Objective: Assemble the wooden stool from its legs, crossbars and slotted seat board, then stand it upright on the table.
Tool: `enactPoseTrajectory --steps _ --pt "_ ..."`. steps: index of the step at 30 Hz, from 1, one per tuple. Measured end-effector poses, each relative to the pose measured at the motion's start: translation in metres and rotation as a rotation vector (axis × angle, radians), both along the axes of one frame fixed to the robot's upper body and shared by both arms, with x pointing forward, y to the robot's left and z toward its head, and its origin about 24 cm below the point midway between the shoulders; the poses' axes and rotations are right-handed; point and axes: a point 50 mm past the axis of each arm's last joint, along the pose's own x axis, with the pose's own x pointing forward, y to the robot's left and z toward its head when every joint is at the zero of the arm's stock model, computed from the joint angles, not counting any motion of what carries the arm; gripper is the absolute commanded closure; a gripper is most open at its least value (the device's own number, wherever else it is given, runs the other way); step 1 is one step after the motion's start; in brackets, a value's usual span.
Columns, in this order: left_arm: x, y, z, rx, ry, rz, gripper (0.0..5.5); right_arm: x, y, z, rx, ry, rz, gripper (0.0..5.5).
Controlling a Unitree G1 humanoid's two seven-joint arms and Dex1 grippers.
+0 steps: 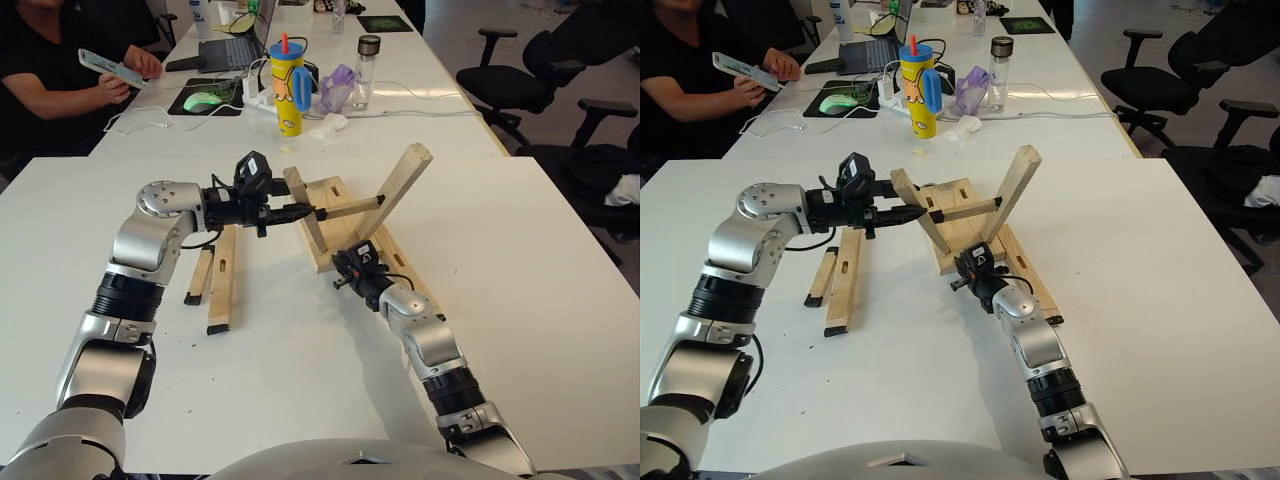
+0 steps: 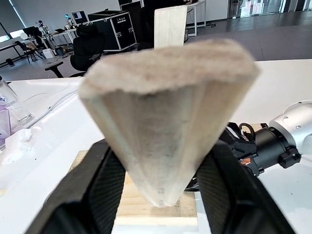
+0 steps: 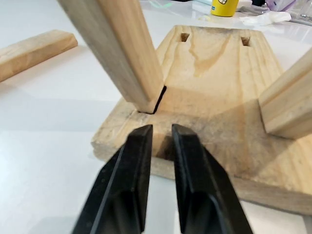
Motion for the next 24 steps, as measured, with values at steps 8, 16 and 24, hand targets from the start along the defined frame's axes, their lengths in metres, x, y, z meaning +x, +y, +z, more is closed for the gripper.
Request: enactPoseTrajectory --steps 8,16,24 --pt "-0.002 0.000 -0.002 -0.016 -0.006 0.024 3.42 0.006 -0.007 0.000 0.011 0.028 -0.070 5.49" --pt "-0.006 0.012 -0.037 -0.024 0.128 0.114 2.29 0.007 0.001 0.003 -0.032 0.061 -0.033 5.50" --pt "-0.038 0.053 -0.070 -0.088 0.207 0.419 1.63 0.005 0.007 0.004 -0.018 0.087 -0.034 5.50"
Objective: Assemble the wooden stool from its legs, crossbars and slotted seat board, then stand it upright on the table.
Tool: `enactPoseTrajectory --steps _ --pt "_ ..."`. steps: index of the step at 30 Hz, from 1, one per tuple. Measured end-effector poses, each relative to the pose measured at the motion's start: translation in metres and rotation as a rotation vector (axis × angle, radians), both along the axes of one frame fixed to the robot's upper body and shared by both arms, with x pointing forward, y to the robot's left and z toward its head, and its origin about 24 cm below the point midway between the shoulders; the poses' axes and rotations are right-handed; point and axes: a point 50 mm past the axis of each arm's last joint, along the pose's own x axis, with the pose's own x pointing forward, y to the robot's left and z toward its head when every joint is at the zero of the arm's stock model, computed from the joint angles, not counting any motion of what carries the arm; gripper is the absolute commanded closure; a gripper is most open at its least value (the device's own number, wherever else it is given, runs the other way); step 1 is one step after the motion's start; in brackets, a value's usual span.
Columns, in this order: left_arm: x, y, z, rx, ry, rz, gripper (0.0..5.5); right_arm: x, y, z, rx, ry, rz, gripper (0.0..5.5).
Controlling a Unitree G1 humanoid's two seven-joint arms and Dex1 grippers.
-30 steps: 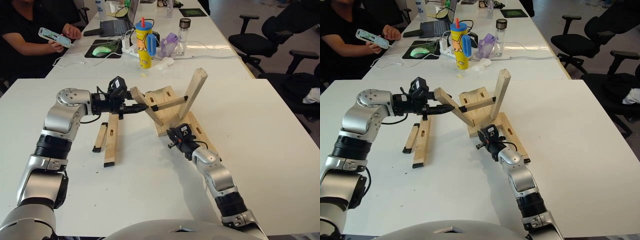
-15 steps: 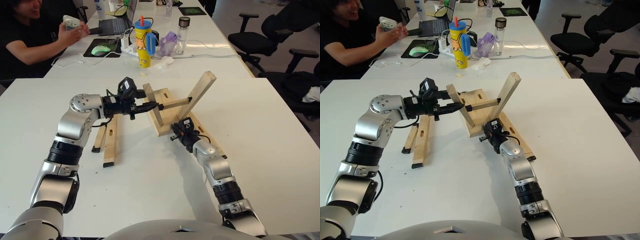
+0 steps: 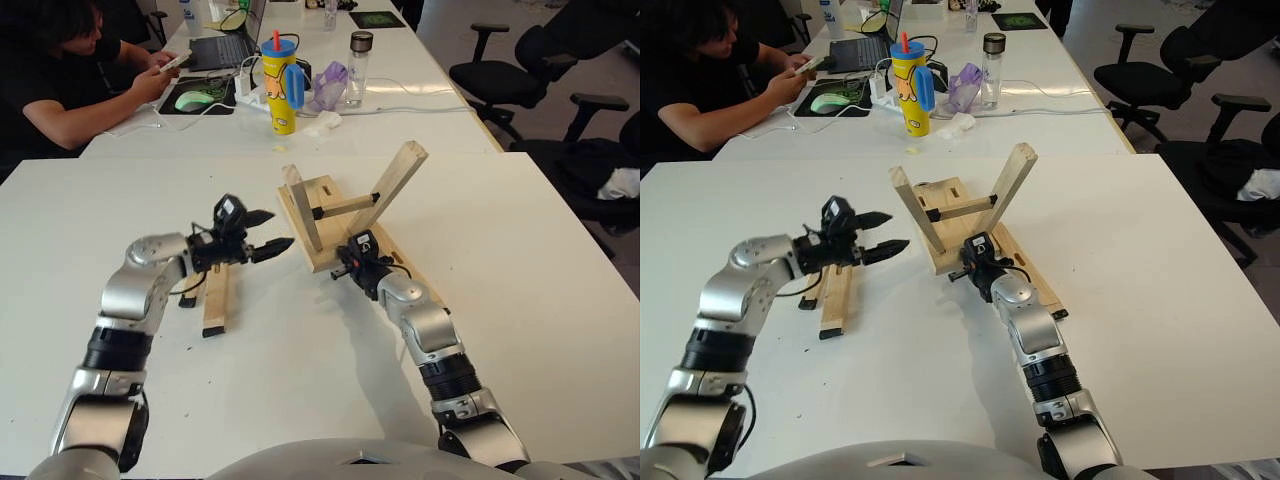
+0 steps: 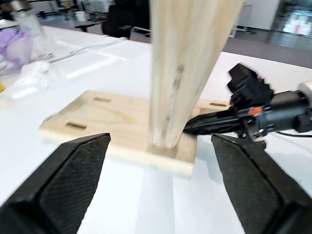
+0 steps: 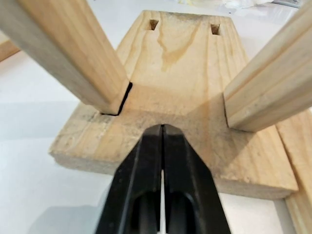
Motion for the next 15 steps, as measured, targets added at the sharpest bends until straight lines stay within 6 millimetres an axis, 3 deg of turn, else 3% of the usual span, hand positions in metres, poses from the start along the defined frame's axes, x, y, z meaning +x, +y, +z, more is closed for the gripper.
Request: enactPoseTrajectory --steps 3,6,8,9,14,15 --pt "-0.009 -0.007 -0.008 -0.043 -0.016 0.125 2.07 -0.002 0.003 0.000 0.009 0.009 -0.004 5.50" --pt "-0.005 -0.015 0.023 -0.203 -0.116 0.195 2.55 -0.003 0.005 0.000 0.018 0.011 -0.008 5.50" --pt "0.007 -0.020 0.074 -0.413 -0.225 0.162 2.91 -0.002 0.005 0.001 0.022 0.004 -0.012 5.50" --pt "0.014 -0.022 0.111 -0.518 -0.305 0.125 3.06 -0.003 0.006 0.001 0.027 0.005 -0.013 5.50" --pt "0.014 -0.039 0.225 -0.697 -0.566 -0.046 3.89 -0.003 0.007 -0.002 0.038 0.002 -0.021 5.50" --pt "0.010 -0.044 0.238 -0.701 -0.596 -0.087 4.12 -0.003 0.008 -0.003 0.040 0.000 -0.021 5.50"
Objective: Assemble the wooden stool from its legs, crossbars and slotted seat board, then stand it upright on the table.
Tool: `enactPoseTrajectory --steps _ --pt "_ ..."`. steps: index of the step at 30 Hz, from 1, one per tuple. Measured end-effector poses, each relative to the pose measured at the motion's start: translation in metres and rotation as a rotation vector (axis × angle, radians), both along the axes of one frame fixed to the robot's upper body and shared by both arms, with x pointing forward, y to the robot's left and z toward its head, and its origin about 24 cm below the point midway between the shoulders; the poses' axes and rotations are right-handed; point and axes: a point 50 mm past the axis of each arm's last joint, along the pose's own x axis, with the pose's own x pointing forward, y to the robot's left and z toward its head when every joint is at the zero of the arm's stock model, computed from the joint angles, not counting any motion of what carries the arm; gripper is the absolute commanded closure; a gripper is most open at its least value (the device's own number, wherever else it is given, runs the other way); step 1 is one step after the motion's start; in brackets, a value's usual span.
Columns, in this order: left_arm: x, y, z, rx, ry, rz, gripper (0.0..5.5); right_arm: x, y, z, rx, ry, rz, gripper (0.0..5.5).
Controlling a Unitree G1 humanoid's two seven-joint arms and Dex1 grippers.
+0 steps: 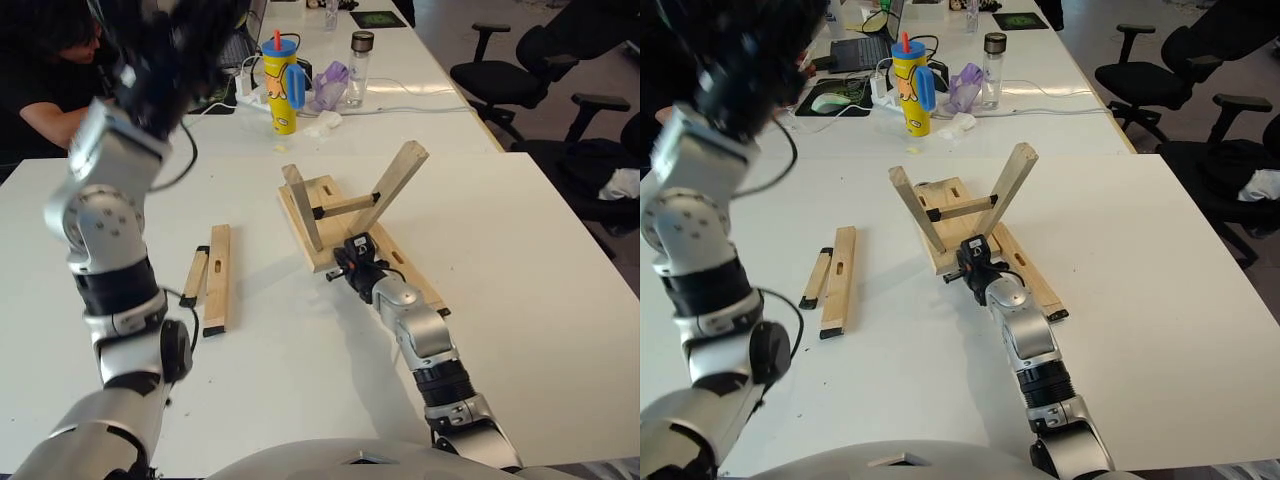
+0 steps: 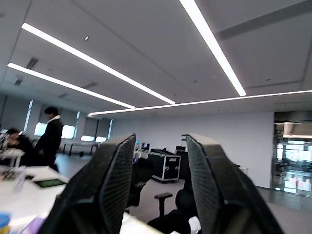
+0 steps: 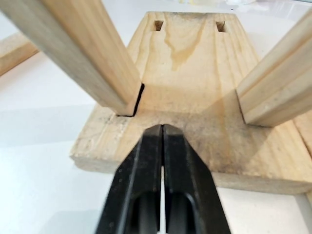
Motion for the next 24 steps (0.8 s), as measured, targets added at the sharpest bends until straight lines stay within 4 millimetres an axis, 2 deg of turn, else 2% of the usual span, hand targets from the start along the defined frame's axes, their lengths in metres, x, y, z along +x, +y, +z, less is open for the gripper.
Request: enactPoseTrajectory --steps 1,2,4,6,7,8,11,12,14,16,18,20,21,22,23,24 --pt "-0.008 -0.012 0.013 0.041 -0.059 -0.032 4.16 0.000 0.001 -0.002 0.006 -0.006 -0.002 5.50" --pt "-0.009 -0.021 0.008 0.090 -0.046 -0.061 4.16 0.000 0.002 -0.004 0.007 -0.007 -0.004 5.50" --pt "-0.001 -0.040 -0.034 0.257 0.087 -0.095 4.16 0.001 0.002 -0.002 0.011 -0.025 -0.002 5.50" --pt "0.010 -0.057 -0.101 0.453 0.323 -0.093 4.16 0.003 0.004 0.000 0.020 -0.046 0.004 5.50" --pt "0.009 -0.061 -0.117 0.498 0.344 -0.077 4.16 0.004 0.005 0.000 0.023 -0.047 0.004 5.50" --pt "0.009 -0.063 -0.120 0.559 0.320 -0.031 4.16 0.005 0.005 -0.002 0.020 -0.037 0.002 5.50" --pt "0.019 -0.068 -0.119 0.620 0.287 0.085 4.16 0.009 0.003 -0.009 0.031 0.005 -0.022 5.50" --pt "0.025 -0.067 -0.117 0.583 0.298 0.119 4.16 0.011 0.002 -0.010 0.031 0.011 -0.025 5.50" --pt "0.035 -0.055 -0.100 0.448 0.292 0.191 4.16 0.014 0.002 -0.008 0.033 0.001 -0.021 5.50" --pt "0.031 -0.042 -0.040 0.202 0.126 0.224 4.16 0.018 0.003 -0.005 0.031 -0.012 -0.014 5.50" --pt "0.014 -0.032 0.006 0.058 -0.045 0.238 4.16 0.020 0.003 -0.006 0.030 -0.015 -0.005 5.50" --pt "0.001 -0.030 0.026 0.021 -0.139 0.246 4.16 0.022 0.002 -0.007 0.024 -0.012 0.002 5.50" --pt "0.002 -0.034 0.023 0.056 -0.124 0.265 4.16 0.022 0.001 -0.008 0.018 -0.007 0.001 5.50" --pt "0.010 -0.038 0.011 0.103 -0.064 0.285 4.16 0.023 0.001 -0.009 0.015 -0.003 0.002 5.50" --pt "0.022 -0.045 -0.011 0.185 0.027 0.306 4.16 0.023 0.001 -0.009 0.014 -0.002 0.006 5.50" --pt "0.034 -0.053 -0.044 0.302 0.147 0.318 4.16 0.025 0.001 -0.007 0.014 -0.010 0.010 5.50"
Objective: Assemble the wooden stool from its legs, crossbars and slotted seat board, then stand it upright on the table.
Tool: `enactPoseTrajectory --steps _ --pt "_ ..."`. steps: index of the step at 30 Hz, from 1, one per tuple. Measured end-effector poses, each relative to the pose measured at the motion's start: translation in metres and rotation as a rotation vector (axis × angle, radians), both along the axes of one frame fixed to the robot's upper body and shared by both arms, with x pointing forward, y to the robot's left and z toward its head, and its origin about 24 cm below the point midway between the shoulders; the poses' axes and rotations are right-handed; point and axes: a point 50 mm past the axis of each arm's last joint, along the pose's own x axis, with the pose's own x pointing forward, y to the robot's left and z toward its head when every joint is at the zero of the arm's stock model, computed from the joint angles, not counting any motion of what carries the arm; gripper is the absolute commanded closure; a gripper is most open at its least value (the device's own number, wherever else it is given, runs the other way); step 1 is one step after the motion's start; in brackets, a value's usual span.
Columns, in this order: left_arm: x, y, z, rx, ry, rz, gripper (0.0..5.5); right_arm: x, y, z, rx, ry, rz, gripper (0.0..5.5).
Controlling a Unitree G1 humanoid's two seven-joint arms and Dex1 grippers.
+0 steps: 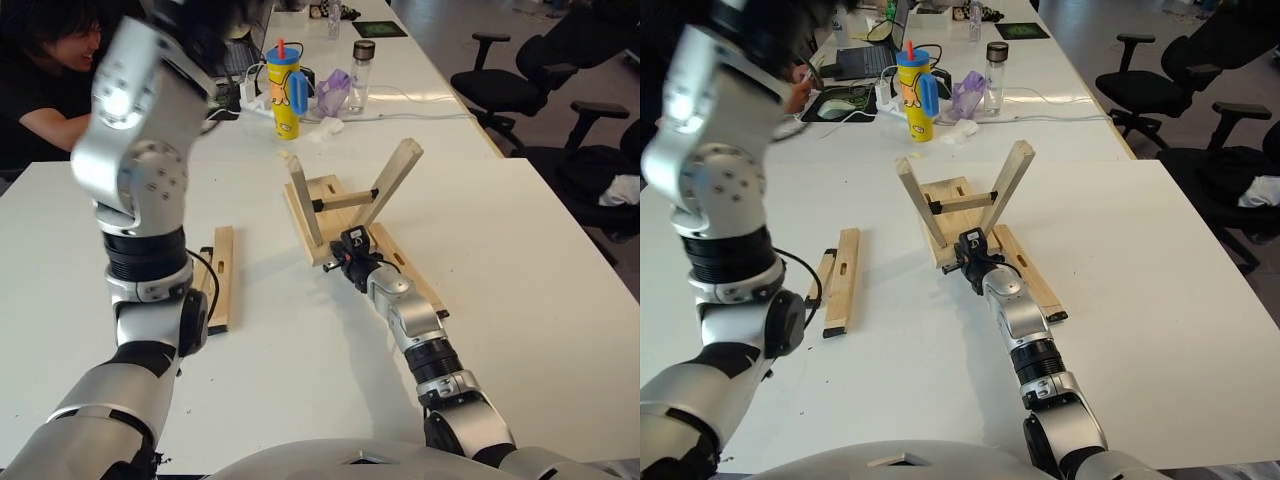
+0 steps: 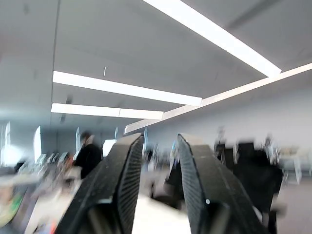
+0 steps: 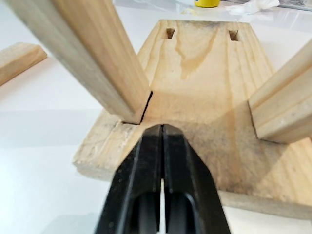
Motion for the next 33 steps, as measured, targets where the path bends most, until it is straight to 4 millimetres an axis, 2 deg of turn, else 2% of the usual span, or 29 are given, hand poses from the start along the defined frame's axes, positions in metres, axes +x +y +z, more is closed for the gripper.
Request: enactPoseTrajectory --steps 1,2,6,10,12,16,20,21,22,24,26,29,33 --pt "0.010 -0.009 -0.047 0.107 0.178 0.003 4.16 0.001 0.001 0.002 0.003 -0.006 0.010 5.50" --pt "0.010 -0.015 -0.080 0.148 0.276 -0.018 4.16 0.003 0.003 0.003 0.001 -0.008 0.018 5.50" --pt "0.008 -0.023 -0.088 0.197 0.236 0.005 4.16 0.006 0.001 0.000 -0.018 0.009 0.027 5.50" --pt "0.006 -0.017 -0.084 0.098 0.152 0.098 4.16 0.007 0.003 0.001 -0.015 0.022 0.069 5.50" --pt "0.003 0.000 -0.068 -0.012 0.077 0.185 4.16 0.009 0.005 0.005 -0.012 0.010 0.085 5.50" --pt "-0.011 0.027 -0.033 -0.123 -0.109 0.302 4.16 0.016 0.002 0.008 -0.015 -0.019 0.056 5.50" --pt "-0.036 0.052 -0.009 -0.137 -0.285 0.432 4.16 0.021 0.000 0.012 0.001 -0.038 0.058 5.50" --pt "-0.039 0.054 -0.009 -0.113 -0.289 0.453 4.16 0.021 0.001 0.011 0.004 -0.035 0.063 5.50" --pt "-0.038 0.055 -0.013 -0.086 -0.263 0.467 4.16 0.021 0.002 0.012 0.011 -0.032 0.071 5.50" --pt "-0.032 0.057 -0.048 -0.006 -0.082 0.492 4.16 0.018 0.009 0.015 0.021 -0.014 0.118 5.50" --pt "-0.035 0.059 -0.082 0.060 0.051 0.483 4.16 0.011 0.017 0.017 0.027 0.009 0.155 5.50" --pt "-0.045 0.060 -0.118 0.099 0.188 0.474 4.16 0.002 0.037 0.018 0.052 0.026 0.210 5.50" --pt "-0.049 0.056 -0.127 0.110 0.215 0.464 4.16 0.001 0.046 0.017 0.063 0.029 0.170 5.50"
